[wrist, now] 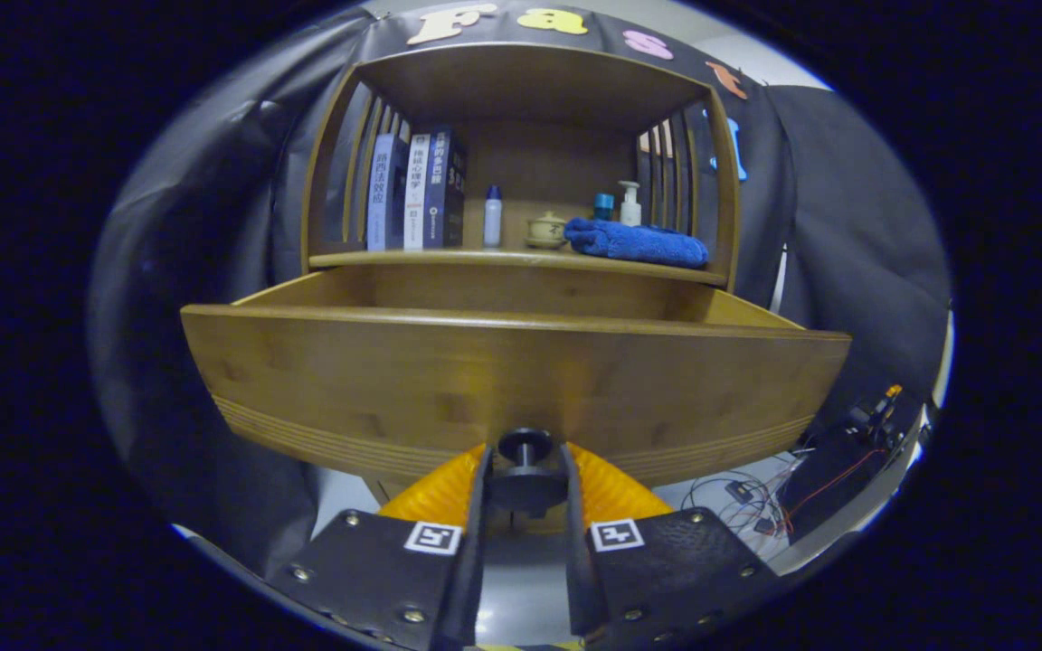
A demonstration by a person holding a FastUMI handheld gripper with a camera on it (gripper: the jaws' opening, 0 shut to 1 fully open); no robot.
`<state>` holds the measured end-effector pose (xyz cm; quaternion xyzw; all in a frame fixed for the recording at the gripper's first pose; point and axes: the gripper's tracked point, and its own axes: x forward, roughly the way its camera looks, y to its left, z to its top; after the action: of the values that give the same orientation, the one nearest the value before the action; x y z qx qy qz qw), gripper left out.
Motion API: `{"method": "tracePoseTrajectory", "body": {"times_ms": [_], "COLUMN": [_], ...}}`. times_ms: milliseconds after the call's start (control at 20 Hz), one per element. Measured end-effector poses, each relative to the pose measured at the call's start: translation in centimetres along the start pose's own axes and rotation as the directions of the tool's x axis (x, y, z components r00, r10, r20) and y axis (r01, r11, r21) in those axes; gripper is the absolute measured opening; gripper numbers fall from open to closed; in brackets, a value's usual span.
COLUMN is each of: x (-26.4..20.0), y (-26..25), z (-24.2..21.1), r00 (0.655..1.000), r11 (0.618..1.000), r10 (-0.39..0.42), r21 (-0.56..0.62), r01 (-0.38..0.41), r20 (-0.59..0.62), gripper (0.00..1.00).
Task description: Pull open the drawer, take out the items inside it, and place them on the countertop above the cabinet.
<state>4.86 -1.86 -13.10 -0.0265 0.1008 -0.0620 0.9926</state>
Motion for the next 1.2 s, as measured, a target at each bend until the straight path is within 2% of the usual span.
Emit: {"method": "tracePoseTrajectory", "body": {"times_ms": [100,250,350,450,650,800,1000,1200], "x": [-1.8,-4.4,-5.3,-5.7,-3.7,-0.8,3.5,6.9], "y": [0.2,-0.1,-0.4,0.5,2.1,2.0,1.4,1.0], "z": [1.8,5.5,7.7,8.9,12.7,13.4,13.1,10.6], "r00": [0.999,0.99,0.989,0.993,0.995,0.999,0.999,0.983], "r11": [0.999,0.996,0.997,0.998,1.0,1.0,1.0,0.999], "r10": [0.024,0.011,-0.014,-0.002,0.016,-0.014,-0.021,-0.017], "r21": [0.037,0.091,0.08,0.065,0.019,0.011,-0.006,-0.03], "r01": [-0.026,-0.024,0.003,-0.006,-0.018,0.013,0.021,0.011], "r20": [0.047,0.141,0.144,0.12,0.102,0.05,-0.043,-0.182], "gripper": [0.41,0.65,0.83,1.0,1.0,0.99,0.98,0.98]}}
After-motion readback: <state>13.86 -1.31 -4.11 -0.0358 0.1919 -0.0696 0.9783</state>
